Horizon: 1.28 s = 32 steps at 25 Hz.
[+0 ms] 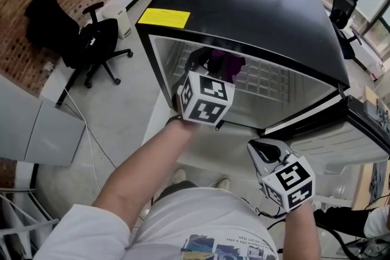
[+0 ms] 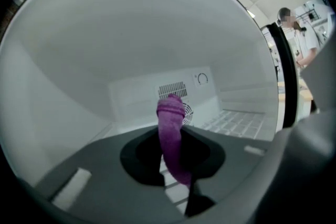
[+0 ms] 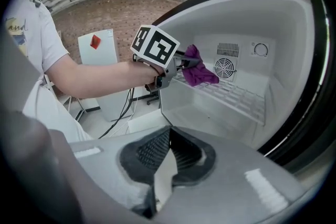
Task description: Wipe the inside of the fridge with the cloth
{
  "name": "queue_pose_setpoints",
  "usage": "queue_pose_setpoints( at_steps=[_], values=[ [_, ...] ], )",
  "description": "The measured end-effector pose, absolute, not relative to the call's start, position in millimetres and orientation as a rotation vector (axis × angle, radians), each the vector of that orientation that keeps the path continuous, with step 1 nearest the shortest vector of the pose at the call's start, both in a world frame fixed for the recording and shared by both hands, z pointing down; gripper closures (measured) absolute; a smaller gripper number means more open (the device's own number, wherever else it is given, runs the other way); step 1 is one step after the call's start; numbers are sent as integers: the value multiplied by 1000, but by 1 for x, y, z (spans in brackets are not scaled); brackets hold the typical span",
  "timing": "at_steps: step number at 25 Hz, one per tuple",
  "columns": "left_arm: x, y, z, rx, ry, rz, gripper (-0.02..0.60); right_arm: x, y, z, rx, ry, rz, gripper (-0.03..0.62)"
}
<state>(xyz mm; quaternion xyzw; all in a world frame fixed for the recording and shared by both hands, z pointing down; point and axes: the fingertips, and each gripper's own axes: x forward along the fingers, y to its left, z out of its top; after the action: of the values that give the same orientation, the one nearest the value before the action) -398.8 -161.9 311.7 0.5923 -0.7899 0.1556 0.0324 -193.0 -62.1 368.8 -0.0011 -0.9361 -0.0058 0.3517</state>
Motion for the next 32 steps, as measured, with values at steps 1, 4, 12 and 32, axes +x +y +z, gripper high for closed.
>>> queue_pose_setpoints(
  at_steps=[1, 4, 12, 32],
  values=[
    [-403, -158, 312, 1810, -2441, 481, 514, -195, -60, 369, -9, -2421, -19, 591],
    [-412, -145, 312, 1778, -2471, 486, 514, -202, -54, 370, -29, -2418, -31, 591],
    [-417, -120, 307, 1758, -2501, 486, 514, -213, -39, 370, -66, -2398, -54, 591],
    [-411, -70, 280, 1796, -2557, 460, 514, -222, -26, 380, -77, -2373, -22, 591]
  ],
)
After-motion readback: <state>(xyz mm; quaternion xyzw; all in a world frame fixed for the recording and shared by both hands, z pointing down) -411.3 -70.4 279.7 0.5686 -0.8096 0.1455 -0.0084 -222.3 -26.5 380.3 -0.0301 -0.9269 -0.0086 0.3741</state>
